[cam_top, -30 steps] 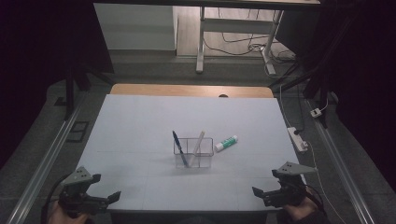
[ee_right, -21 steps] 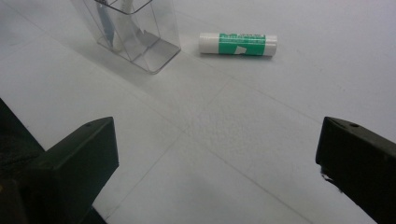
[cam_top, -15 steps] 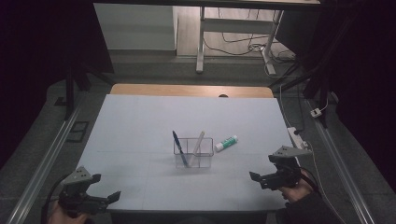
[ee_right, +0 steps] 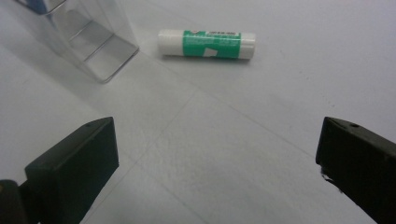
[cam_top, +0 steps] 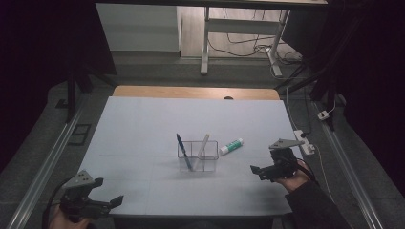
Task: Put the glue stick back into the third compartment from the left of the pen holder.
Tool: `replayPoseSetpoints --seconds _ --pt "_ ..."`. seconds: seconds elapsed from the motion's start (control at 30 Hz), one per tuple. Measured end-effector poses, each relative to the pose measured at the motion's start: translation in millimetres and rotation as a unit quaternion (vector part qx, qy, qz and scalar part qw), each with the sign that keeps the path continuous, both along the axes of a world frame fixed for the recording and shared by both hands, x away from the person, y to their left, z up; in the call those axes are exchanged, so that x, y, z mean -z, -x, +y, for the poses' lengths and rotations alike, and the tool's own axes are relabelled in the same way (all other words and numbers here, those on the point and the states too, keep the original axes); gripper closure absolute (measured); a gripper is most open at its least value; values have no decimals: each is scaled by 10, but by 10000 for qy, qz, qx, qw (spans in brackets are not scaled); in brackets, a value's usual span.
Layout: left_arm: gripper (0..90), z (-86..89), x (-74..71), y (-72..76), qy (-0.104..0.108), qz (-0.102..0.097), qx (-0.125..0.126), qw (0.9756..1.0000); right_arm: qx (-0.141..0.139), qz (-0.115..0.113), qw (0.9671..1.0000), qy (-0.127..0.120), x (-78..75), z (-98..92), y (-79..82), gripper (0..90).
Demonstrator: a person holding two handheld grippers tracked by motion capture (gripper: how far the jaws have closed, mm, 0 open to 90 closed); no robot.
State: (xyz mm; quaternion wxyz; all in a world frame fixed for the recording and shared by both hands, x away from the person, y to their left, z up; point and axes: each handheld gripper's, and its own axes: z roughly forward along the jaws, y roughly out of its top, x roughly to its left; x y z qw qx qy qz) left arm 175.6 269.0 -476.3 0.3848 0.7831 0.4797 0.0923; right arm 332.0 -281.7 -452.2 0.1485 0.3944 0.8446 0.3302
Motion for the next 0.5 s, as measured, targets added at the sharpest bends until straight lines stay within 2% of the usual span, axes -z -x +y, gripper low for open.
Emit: replayPoseSetpoints --seconds 0.3,0.5 --pt "0 -2 0 -2 -12 14 3 10000 125 129 9997 142 58 59 -316 0" --pt "0 -4 0 -3 -17 17 1 10000 149 76 9995 262 96 99 -504 0"
